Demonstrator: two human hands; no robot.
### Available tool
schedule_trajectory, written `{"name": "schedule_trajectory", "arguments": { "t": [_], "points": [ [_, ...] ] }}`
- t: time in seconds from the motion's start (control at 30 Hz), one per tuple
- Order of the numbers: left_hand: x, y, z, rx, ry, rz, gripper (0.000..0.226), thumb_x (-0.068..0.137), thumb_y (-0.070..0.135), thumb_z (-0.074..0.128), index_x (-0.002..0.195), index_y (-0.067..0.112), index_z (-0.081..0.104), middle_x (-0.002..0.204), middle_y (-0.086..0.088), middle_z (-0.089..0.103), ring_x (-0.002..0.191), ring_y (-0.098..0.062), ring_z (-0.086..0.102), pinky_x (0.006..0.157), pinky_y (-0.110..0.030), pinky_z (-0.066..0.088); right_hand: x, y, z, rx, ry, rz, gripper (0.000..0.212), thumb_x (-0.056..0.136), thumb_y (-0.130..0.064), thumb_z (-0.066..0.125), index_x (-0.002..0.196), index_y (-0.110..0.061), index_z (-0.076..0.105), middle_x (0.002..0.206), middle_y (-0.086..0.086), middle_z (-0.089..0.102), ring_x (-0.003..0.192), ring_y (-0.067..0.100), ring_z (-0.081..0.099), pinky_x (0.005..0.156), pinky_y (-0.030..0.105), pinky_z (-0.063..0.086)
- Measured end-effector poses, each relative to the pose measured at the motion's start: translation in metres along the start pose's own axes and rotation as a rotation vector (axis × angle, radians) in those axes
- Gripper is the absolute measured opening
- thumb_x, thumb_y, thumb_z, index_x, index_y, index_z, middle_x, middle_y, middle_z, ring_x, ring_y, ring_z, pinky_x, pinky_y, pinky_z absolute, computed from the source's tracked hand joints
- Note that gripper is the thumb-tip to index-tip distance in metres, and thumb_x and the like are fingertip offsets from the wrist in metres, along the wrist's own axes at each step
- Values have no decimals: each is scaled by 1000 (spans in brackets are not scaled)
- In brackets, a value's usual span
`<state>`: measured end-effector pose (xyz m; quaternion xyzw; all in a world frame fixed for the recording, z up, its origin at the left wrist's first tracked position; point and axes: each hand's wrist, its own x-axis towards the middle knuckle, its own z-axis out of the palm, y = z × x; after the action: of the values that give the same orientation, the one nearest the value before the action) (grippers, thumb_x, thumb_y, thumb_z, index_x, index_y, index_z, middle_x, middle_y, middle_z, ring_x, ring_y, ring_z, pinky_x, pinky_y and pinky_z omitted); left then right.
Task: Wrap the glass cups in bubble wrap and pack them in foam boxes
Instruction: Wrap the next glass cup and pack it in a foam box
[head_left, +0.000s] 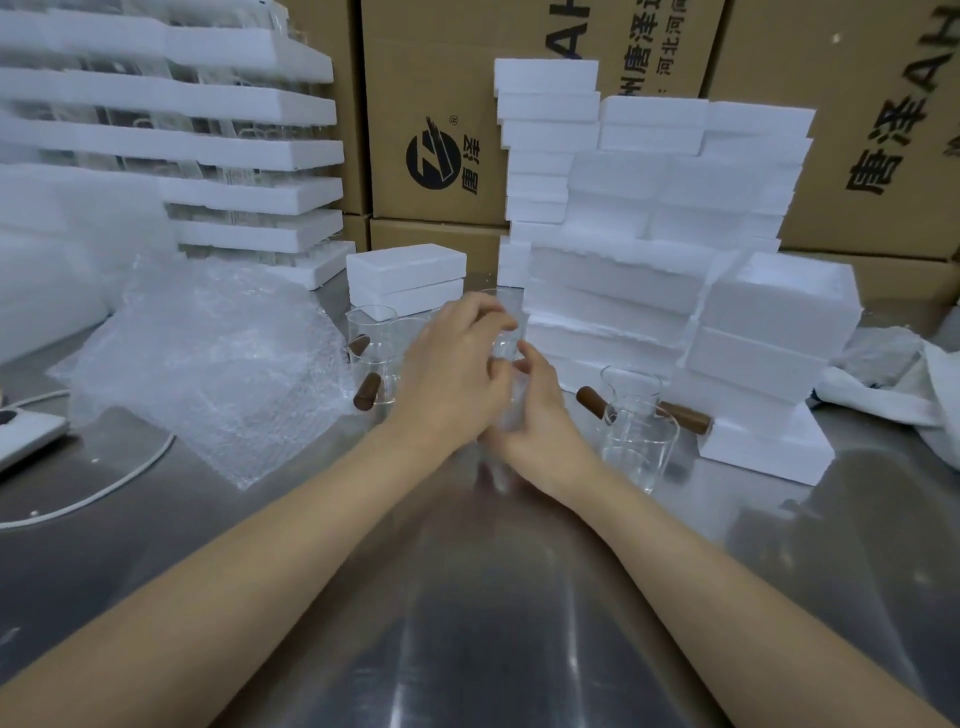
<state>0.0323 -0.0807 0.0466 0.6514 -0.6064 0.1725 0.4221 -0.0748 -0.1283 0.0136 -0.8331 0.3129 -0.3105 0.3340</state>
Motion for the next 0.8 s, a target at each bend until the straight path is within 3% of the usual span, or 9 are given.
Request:
{"name": "schedule_trajectory", "arguments": {
  "t": [0.1, 0.23, 0.37, 0.53, 0.7, 0.8],
  "points": [
    [32, 20, 5, 92, -43, 77, 39, 85, 11, 54, 124, 12, 60, 129, 2, 53, 121, -17, 43, 98, -33, 36, -1, -3, -1, -87, 18, -31, 86, 65, -35, 62, 141, -15, 26, 132, 5, 37, 125, 25, 39, 103, 47, 39],
    [73, 38, 23, 296, -138, 161, 55, 92, 24, 54, 144, 12, 37, 152, -1, 32, 138, -20, 28, 106, -35, 26, 0, -1, -1, -129, -16, -49, 82, 75, -25, 68, 141, -10, 22, 133, 9, 36, 127, 28, 35, 107, 47, 34],
    [100, 45, 43, 469, -203, 239, 71, 95, 42, 51, 150, 11, 19, 158, -2, 20, 146, -22, 14, 116, -35, 13, 0, 2, -2, -125, -22, -43, 80, 80, -24, 68, 142, -9, 19, 136, 7, 34, 131, 26, 32, 110, 42, 30],
    [119, 51, 58, 564, -160, 386, 49, 94, 31, 46, 139, 14, 38, 137, -1, 46, 134, -21, 32, 114, -34, 12, 1, 3, -3, -144, -32, -63, 77, 82, -26, 66, 141, -10, 19, 136, 6, 32, 131, 24, 29, 110, 38, 27],
    [127, 54, 62, 564, -202, 439, 36, 93, 25, 45, 127, 10, 47, 126, -5, 50, 116, -23, 44, 97, -29, 26, 2, 3, -3, -155, -52, -50, 73, 82, -28, 66, 139, -11, 21, 132, 5, 34, 128, 23, 31, 106, 35, 29],
    [130, 53, 62, 453, -262, 415, 45, 94, 34, 50, 129, 8, 42, 130, -6, 48, 116, -24, 45, 108, -32, 21, 2, 4, -2, -141, -57, -45, 78, 82, -29, 66, 142, -13, 18, 136, 5, 33, 131, 22, 28, 108, 35, 27]
  ]
}}
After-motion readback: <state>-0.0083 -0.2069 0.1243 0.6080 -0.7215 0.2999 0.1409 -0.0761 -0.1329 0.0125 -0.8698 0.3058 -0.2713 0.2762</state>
